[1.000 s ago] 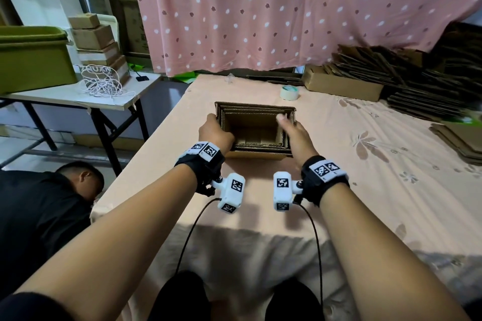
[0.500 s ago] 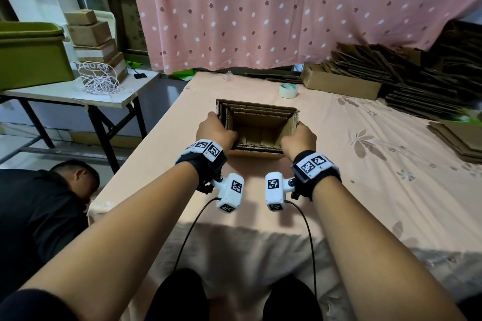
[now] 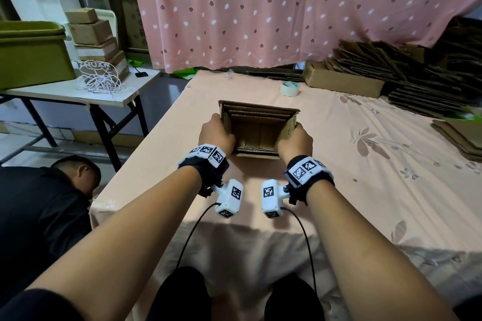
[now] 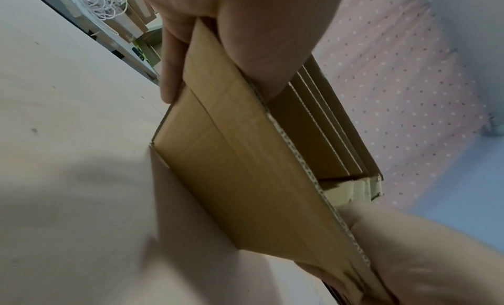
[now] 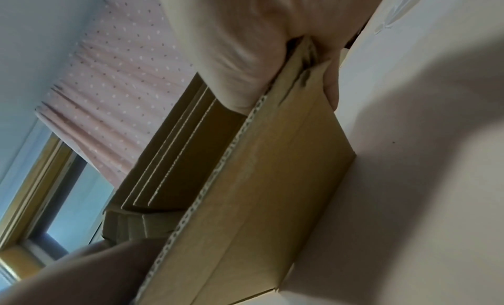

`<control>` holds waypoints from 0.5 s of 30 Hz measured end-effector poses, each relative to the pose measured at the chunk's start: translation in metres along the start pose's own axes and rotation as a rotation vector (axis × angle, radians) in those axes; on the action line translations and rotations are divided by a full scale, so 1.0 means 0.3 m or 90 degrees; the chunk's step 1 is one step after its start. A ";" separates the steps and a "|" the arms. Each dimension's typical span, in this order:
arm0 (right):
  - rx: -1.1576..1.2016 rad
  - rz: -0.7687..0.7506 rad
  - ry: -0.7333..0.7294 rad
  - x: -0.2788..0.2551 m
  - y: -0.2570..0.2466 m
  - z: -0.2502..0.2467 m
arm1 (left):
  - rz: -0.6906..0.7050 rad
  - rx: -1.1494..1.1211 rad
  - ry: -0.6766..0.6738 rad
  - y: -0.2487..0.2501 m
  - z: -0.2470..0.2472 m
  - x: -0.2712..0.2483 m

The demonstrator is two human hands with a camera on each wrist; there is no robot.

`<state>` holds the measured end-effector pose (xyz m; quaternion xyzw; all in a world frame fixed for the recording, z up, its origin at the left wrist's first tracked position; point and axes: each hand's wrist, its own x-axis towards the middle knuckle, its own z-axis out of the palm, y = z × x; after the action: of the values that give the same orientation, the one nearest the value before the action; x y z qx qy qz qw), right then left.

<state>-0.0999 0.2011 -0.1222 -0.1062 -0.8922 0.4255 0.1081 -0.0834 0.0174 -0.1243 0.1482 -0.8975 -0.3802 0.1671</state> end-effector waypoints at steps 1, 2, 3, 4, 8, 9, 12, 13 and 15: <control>-0.002 -0.003 0.003 0.003 0.003 0.002 | 0.004 -0.004 0.000 -0.002 0.001 0.002; -0.005 -0.004 0.003 0.005 0.004 0.002 | 0.005 -0.007 -0.002 -0.001 0.001 0.006; -0.009 -0.006 0.002 0.007 0.003 0.000 | 0.009 -0.009 -0.002 -0.002 0.002 0.012; -0.012 -0.009 0.003 0.009 0.002 -0.002 | 0.009 -0.009 -0.003 0.000 0.002 0.016; -0.003 -0.008 0.007 0.003 -0.005 -0.004 | -0.004 -0.006 -0.005 0.002 0.002 0.014; 0.001 -0.003 -0.001 0.003 -0.004 -0.004 | -0.011 -0.011 -0.009 0.004 -0.002 0.014; 0.042 0.011 -0.064 0.013 -0.028 -0.037 | -0.045 -0.025 -0.035 0.032 -0.044 0.032; 0.057 0.024 -0.086 0.032 -0.046 -0.053 | -0.053 -0.036 -0.048 0.048 -0.068 0.044; 0.123 0.067 -0.139 0.057 -0.090 -0.102 | -0.067 -0.079 -0.083 0.093 -0.121 0.067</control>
<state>-0.1103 0.2118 -0.0805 -0.0950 -0.8466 0.5237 -0.0020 -0.0904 0.0050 -0.0764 0.1596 -0.8722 -0.4522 0.0966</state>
